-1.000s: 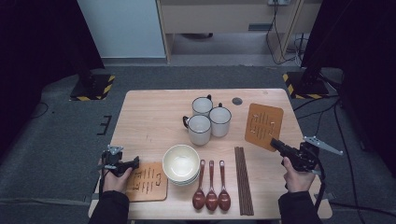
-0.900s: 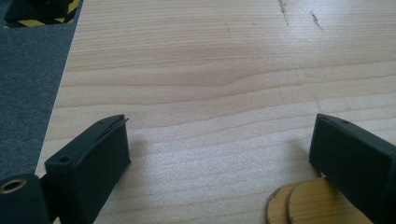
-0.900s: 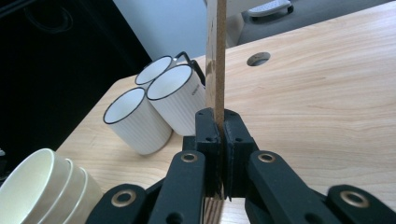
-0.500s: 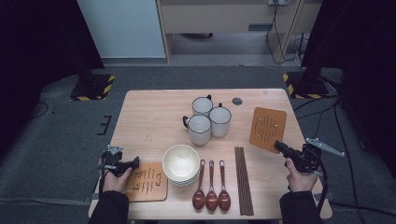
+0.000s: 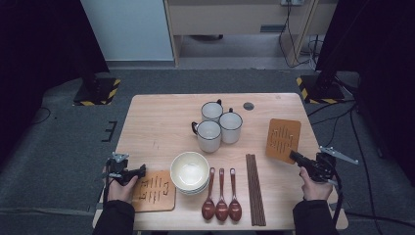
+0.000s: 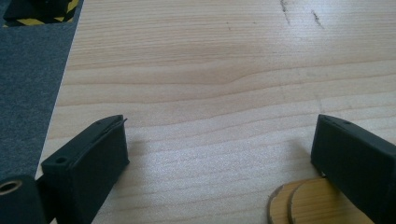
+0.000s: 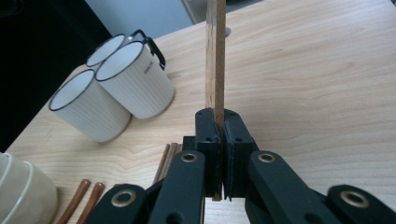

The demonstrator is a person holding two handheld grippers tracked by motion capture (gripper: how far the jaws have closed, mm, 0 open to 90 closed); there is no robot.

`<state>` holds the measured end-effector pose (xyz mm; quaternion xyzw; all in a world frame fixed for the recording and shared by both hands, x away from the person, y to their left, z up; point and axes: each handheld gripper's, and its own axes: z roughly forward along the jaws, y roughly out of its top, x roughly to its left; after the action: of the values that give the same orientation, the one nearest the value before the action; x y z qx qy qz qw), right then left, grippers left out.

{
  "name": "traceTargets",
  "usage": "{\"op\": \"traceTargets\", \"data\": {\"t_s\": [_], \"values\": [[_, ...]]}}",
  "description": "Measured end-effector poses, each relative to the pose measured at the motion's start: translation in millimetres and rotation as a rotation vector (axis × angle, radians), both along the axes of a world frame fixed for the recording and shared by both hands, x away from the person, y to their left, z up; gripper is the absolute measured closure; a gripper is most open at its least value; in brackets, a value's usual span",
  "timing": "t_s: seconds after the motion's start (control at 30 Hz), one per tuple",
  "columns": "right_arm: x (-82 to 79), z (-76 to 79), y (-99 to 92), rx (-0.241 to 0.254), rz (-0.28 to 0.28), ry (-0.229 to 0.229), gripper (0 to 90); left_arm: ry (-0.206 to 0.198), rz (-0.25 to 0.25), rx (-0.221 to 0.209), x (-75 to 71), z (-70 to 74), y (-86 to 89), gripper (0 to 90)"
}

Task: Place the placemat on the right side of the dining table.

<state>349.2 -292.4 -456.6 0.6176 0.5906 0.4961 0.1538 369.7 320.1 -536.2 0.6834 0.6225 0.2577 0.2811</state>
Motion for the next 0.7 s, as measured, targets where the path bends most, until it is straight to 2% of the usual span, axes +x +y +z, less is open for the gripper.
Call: {"op": "traceTargets", "data": {"t_s": [0.17, 0.43, 0.7], "values": [[2.5, -4.2, -1.9, 0.004, -0.013, 0.024, 87.1, 0.000, -0.001, 0.001, 0.0, 0.0, 0.0, 2.9], [4.2, -7.8, -2.2, -0.021, -0.020, 0.049, 87.0, 0.001, -0.001, 0.002, 0.0, 0.0, 0.0, 2.8], [5.8, -10.3, -6.8, -0.013, -0.034, 0.054, 85.9, 0.001, -0.001, 0.002, 0.0, -0.1, -0.1, 2.7]]}}
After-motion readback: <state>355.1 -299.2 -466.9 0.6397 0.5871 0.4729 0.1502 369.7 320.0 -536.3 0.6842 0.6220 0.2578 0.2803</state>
